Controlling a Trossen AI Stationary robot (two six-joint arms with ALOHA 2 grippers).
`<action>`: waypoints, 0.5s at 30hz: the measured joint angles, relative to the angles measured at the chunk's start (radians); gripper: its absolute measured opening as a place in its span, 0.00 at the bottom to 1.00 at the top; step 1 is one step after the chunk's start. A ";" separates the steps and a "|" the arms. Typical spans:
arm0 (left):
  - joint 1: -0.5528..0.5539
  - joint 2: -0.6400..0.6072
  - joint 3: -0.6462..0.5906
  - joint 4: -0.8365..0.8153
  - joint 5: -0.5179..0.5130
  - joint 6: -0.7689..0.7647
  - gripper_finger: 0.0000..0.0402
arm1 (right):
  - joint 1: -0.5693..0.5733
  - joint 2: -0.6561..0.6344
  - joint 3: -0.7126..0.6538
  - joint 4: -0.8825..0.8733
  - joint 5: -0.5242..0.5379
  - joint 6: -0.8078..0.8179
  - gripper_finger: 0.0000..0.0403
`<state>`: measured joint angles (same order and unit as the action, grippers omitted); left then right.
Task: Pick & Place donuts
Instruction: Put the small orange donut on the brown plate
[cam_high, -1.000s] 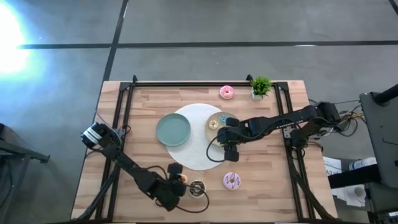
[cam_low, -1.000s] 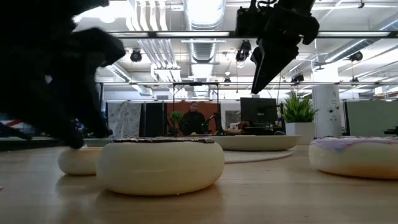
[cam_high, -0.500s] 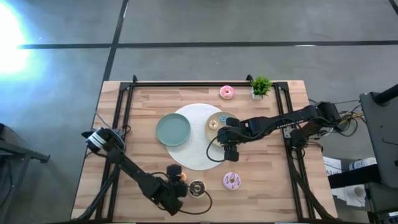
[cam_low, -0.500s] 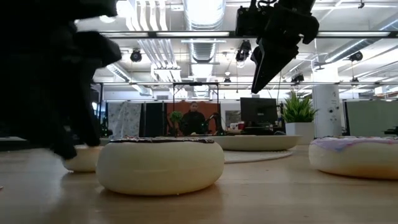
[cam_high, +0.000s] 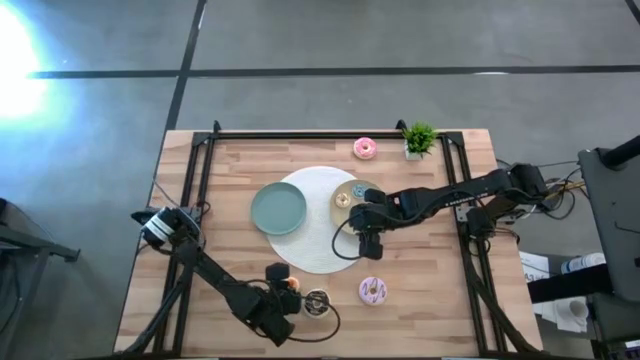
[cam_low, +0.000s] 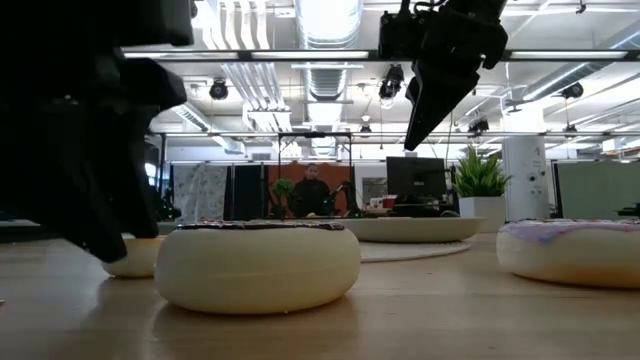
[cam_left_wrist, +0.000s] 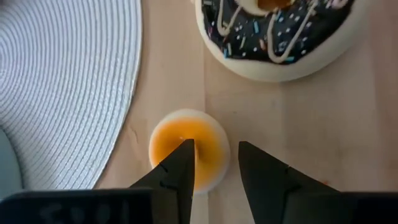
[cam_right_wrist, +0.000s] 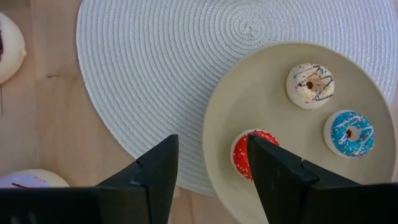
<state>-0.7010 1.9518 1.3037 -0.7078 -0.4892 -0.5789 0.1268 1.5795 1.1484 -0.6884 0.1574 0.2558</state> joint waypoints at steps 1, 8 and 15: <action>0.001 0.006 0.000 0.000 0.000 0.000 0.25 | 0.000 0.000 0.000 0.000 0.000 0.003 0.45; 0.018 0.034 0.000 -0.007 -0.024 -0.033 0.23 | 0.009 0.000 0.000 0.032 -0.005 0.018 0.45; 0.046 -0.023 0.006 -0.063 -0.021 -0.095 0.02 | 0.069 -0.008 0.000 0.064 -0.077 -0.048 0.45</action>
<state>-0.6547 1.9291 1.3094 -0.7707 -0.5098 -0.6743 0.1959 1.5718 1.1481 -0.6245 0.0807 0.2078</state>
